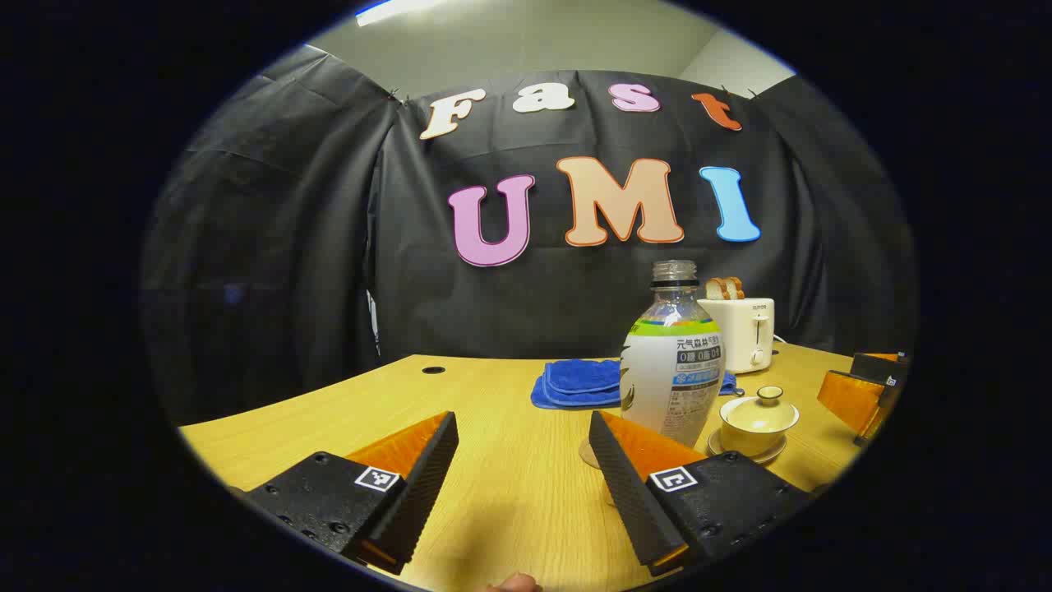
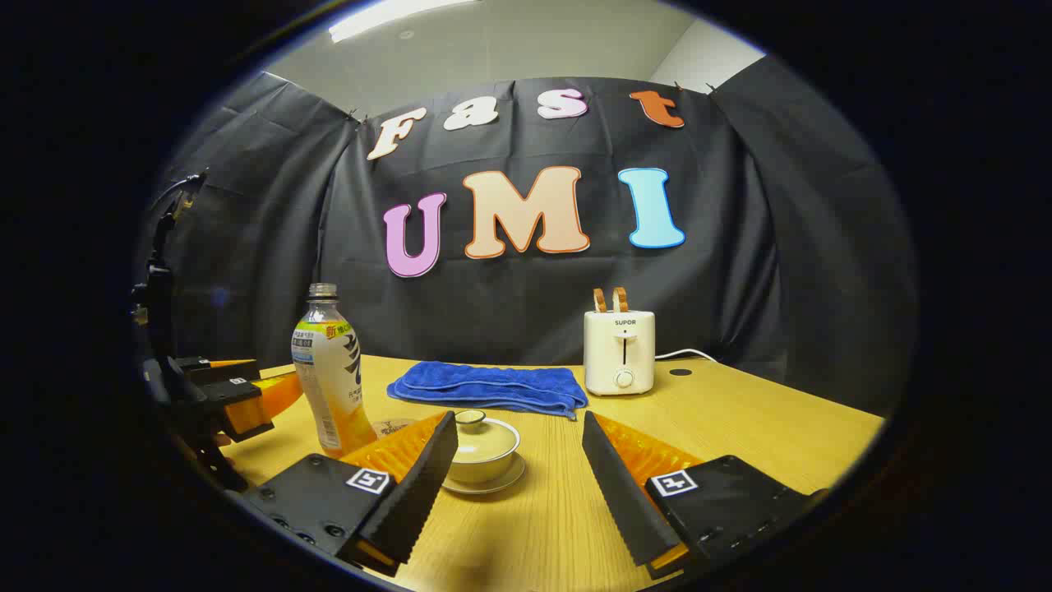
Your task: Open the teacup lid with one hand, grasp the water bottle and pour water into the teacup with the other hand; after pouring, place the water bottle on the coaster and then close the teacup lid.
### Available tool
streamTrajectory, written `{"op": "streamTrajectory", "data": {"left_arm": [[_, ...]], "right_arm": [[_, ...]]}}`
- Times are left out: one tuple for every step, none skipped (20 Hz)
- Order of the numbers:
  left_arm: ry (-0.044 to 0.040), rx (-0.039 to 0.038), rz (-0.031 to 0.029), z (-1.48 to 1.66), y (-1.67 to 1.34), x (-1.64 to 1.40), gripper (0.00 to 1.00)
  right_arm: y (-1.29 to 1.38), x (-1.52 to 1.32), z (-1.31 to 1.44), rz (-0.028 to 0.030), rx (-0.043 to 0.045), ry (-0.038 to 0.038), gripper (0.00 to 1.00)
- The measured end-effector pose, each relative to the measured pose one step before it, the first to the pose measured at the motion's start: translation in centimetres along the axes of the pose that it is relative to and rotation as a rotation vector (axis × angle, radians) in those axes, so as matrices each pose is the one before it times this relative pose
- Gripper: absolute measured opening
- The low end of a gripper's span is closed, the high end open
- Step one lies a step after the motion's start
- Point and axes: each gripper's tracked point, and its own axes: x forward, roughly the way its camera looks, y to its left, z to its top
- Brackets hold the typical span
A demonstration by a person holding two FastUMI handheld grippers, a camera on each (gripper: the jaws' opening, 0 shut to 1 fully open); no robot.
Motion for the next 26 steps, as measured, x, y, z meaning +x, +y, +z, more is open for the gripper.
{"op": "streamTrajectory", "data": {"left_arm": [[-0.00055,0.00005,-0.00005,0.02,-0.08,0.033,0.94],[0.00046,0.00008,-0.00013,-0.066,0.013,-0.01,0.94],[-0.0001,0.00005,0.00025,0.045,0.054,-0.024,0.94],[-0.0002,-0.00007,0.00015,-0.056,-0.025,0.014,0.94],[0.00029,0.00002,-0.00011,0.035,-0.02,-0.009,0.94],[-0.00029,0.00024,0.00008,-0.021,0.028,0.002,0.94],[-0.00019,0.00027,-0.00017,0.034,0.023,-0.005,0.94],[-0.00066,0.00068,0.00005,0.0,-0.049,0.009,0.94],[-0.00015,0.00004,-0.00031,0.01,-0.006,0.051,0.94],[0.00073,-0.00071,-0.00158,-0.011,0.038,-0.063,0.94],[-0.00121,-0.00181,-0.00298,0.023,-0.069,-0.025,0.94],[0.00166,0.00044,-0.00342,-0.11,-0.032,0.007,0.94],[-0.00232,0.00028,-0.0021,0.089,-0.054,-0.019,0.94],[0.00156,0.00163,-0.00135,-0.003,0.011,0.007,0.94],[-0.00188,0.00065,-0.00224,0.011,-0.001,-0.076,0.94],[0.0003,0.0,-0.00263,0.042,-0.038,-0.01,0.94],[0.00027,0.00001,-0.00277,0.03,-0.043,-0.055,0.94],[-0.00142,0.00033,-0.00092,-0.021,0.068,-0.083,0.94],[-0.00039,0.0018,0.00002,-0.007,0.059,-0.063,0.94],[-0.00076,0.00013,0.00094,0.052,0.046,-0.109,0.94],[0.00122,-0.00015,0.00069,-0.01,0.022,0.044,0.94],[0.0005,-0.00091,0.00034,-0.044,0.048,-0.002,0.94],[0.00042,-0.00009,0.00026,0.017,0.037,-0.045,0.94],[-0.00051,0.0006,-0.00017,-0.01,-0.059,0.026,0.94],[-0.00004,0.00055,-0.00017,0.007,0.036,0.016,0.94],[0.00057,-0.00089,-0.00005,-0.034,-0.002,0.026,0.94]], "right_arm": [[-0.026,0.021,-0.016,-0.00004,0.00029,0.00008,0.94],[0.017,-0.012,-0.016,-0.00011,-0.00008,-0.00037,0.94],[0.009,0.037,0.03,-0.00085,0.00017,-0.00037,0.96],[-0.053,0.01,-0.002,-0.00514,-0.00014,-0.00108,0.98],[-0.138,0.029,0.068,-0.00783,-0.00046,-0.00075,0.94],[-0.119,-0.012,-0.11,-0.00518,0.00012,-0.00063,0.98],[-0.066,0.093,0.039,-0.00328,0.00012,0.00005,0.94],[-0.029,-0.097,0.057,-0.00404,-0.00012,-0.00066,0.94],[-0.022,0.074,0.032,-0.00242,-0.00022,-0.00008,0.94],[0.009,0.033,-0.047,-0.00341,-0.0004,-0.00014,0.94],[-0.096,0.039,0.004,-0.00799,0.00019,0.00021,0.94],[-0.169,0.044,0.01,-0.0068,-0.00028,-0.00169,0.94],[0.004,-0.014,-0.053,-0.00094,-0.00009,-0.00002,0.94],[0.023,0.056,-0.027,-0.0002,0.00091,0.0001,0.94],[0.02,0.088,0.033,-0.00007,-0.00001,0.00019,0.94],[0.004,-0.048,0.05,-0.00036,0.00019,-0.00036,0.94],[0.01,0.012,0.004,-0.00041,0.0005,0.00004,0.94],[-0.11,0.047,-0.063,-0.00844,-0.00008,0.00033,1.0],[-0.261,0.03,0.075,-0.01414,-0.00043,-0.00186,0.98],[-0.304,0.033,-0.025,-0.0153,-0.00077,-0.00122,0.98],[-0.297,0.089,0.071,-0.01644,0.00006,0.00016,0.94],[-0.212,0.072,0.034,-0.01308,-0.00086,-0.00012,0.94],[0.45,-0.014,-0.069,0.02207,0.00141,0.00047,0.94],[0.716,0.071,0.083,0.02804,0.00242,-0.00418,0.98],[0.44,0.04,0.001,0.01795,-0.00217,0.004,0.98],[0.395,0.268,-0.114,0.01964,-0.00272,-0.00229,0.98]]}}
